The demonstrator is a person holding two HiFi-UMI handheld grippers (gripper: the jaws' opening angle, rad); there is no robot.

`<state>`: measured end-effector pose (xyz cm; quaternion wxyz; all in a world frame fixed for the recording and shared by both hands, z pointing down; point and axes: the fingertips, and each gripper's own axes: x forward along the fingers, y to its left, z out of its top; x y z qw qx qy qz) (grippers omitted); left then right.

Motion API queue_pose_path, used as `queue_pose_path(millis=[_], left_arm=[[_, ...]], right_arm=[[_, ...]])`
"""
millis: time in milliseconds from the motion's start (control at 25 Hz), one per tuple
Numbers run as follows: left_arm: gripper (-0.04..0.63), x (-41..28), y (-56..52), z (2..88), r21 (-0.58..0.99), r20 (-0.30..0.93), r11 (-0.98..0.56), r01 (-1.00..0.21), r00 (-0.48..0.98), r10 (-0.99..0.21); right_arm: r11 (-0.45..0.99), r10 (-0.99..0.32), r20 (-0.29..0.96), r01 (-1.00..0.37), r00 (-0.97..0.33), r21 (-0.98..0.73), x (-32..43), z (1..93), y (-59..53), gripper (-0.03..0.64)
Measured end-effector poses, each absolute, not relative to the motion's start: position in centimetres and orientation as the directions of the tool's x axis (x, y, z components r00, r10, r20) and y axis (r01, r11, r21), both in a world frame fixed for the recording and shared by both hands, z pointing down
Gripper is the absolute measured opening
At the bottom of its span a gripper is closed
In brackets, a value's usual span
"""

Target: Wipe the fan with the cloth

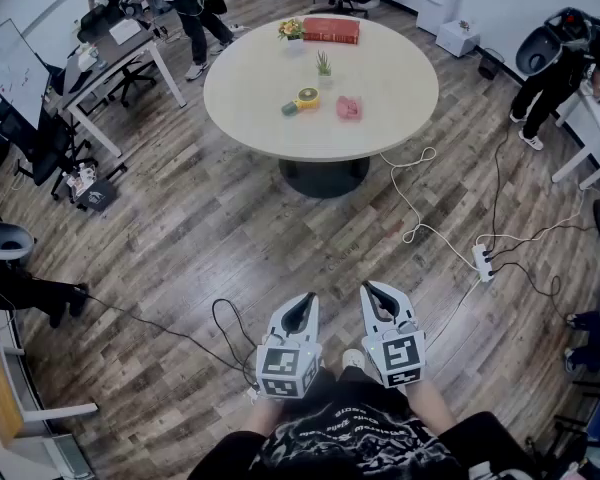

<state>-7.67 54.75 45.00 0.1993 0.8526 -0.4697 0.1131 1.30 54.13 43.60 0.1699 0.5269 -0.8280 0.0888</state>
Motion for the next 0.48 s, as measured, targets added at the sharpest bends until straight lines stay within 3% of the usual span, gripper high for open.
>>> queue_pose_path(millis=[480], left_arm=[[0.026,-7.1,58.7,44.3,0.228,0.370,-0.458,-0.859,0.511,-0.775]], right_arm=[[0.378,-0.857,0.389,-0.925,-0.339,0.026,4.4,44.2,59.2,0.005]])
